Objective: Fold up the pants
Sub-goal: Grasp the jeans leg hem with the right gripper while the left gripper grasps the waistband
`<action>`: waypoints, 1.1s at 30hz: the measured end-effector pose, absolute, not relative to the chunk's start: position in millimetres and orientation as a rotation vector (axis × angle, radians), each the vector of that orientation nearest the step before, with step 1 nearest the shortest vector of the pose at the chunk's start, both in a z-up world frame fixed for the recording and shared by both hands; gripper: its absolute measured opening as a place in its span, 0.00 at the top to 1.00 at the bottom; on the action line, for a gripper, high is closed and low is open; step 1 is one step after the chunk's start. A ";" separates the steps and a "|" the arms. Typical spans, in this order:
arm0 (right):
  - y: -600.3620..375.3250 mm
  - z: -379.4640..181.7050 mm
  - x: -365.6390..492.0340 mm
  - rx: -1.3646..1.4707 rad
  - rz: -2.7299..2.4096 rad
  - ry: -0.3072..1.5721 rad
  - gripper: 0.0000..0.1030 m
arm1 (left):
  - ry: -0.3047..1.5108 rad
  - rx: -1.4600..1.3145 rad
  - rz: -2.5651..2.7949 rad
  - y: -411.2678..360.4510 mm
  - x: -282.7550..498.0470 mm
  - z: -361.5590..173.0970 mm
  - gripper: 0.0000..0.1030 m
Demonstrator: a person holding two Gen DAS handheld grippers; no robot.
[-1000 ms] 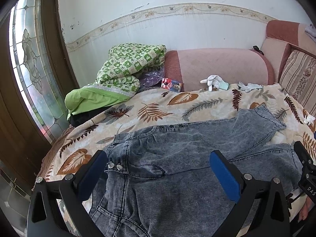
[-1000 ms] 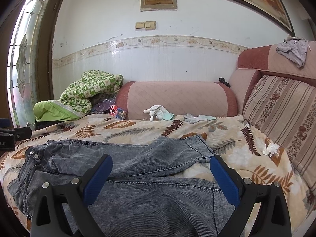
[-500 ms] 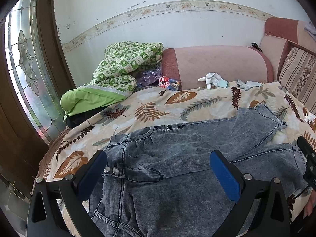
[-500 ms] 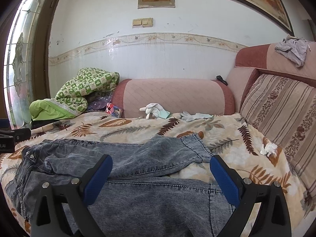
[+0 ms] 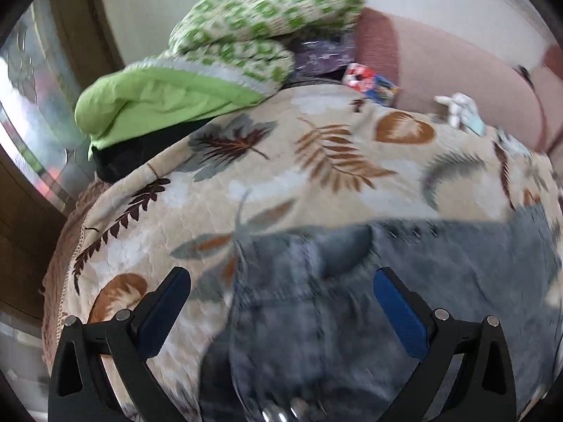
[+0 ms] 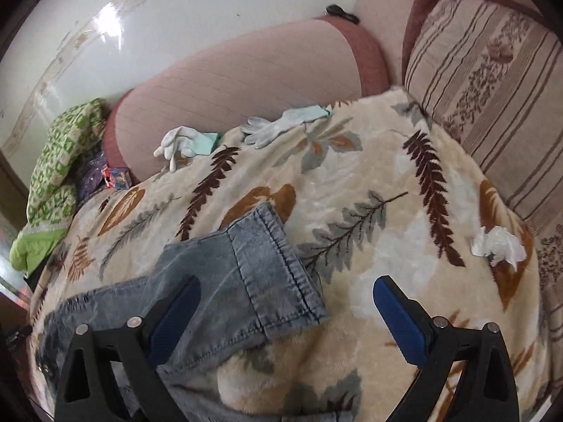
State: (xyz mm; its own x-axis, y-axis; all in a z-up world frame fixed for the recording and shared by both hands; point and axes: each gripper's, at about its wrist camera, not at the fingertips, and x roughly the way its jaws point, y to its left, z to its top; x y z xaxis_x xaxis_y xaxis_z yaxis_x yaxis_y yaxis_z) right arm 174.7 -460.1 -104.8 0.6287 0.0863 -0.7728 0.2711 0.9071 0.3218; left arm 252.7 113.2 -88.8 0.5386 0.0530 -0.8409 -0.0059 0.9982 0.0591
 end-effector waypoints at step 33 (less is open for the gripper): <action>-426.5 -151.6 242.7 0.420 -0.114 0.939 0.80 | 1.312 -0.336 -0.074 168.2 314.8 -161.3 0.60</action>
